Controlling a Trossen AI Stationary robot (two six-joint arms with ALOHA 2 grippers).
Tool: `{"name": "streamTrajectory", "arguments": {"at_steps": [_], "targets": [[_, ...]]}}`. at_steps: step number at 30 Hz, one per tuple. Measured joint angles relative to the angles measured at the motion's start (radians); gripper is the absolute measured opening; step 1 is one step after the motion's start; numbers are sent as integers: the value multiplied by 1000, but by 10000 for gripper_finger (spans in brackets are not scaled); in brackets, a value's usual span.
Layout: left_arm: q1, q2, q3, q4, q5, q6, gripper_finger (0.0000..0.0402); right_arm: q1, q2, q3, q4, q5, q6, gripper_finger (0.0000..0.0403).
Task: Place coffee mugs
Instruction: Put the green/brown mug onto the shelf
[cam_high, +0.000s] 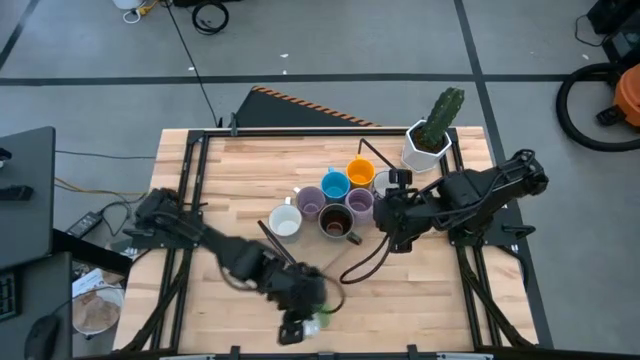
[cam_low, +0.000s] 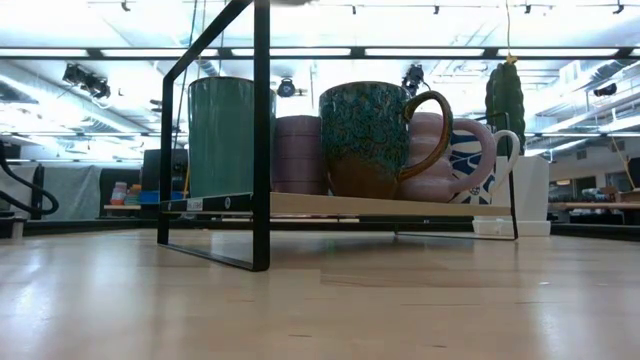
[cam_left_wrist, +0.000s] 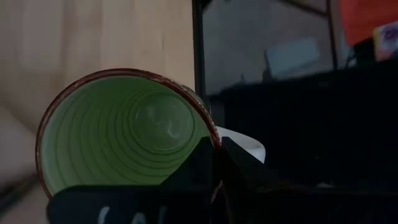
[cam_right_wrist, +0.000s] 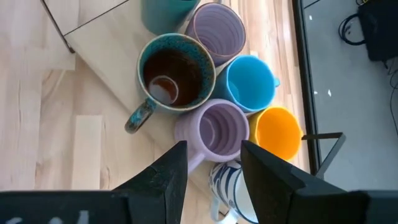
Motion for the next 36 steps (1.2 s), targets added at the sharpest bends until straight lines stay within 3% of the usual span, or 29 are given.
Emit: {"name": "streamTrajectory", "arguments": {"at_steps": [8, 16, 29, 36], "targets": [[104, 68, 126, -87, 28, 138, 20, 0, -1, 0, -6, 1, -9, 155], [205, 67, 124, -105, 1, 212, 22, 0, -2, 0, -10, 2, 9, 155], [279, 70, 118, -267, -39, 183, 24, 0, -2, 0, -7, 1, 16, 155], [300, 74, 30, -266, -23, 164, 24, 1, -2, 0, -7, 0, 17, 155]]}}
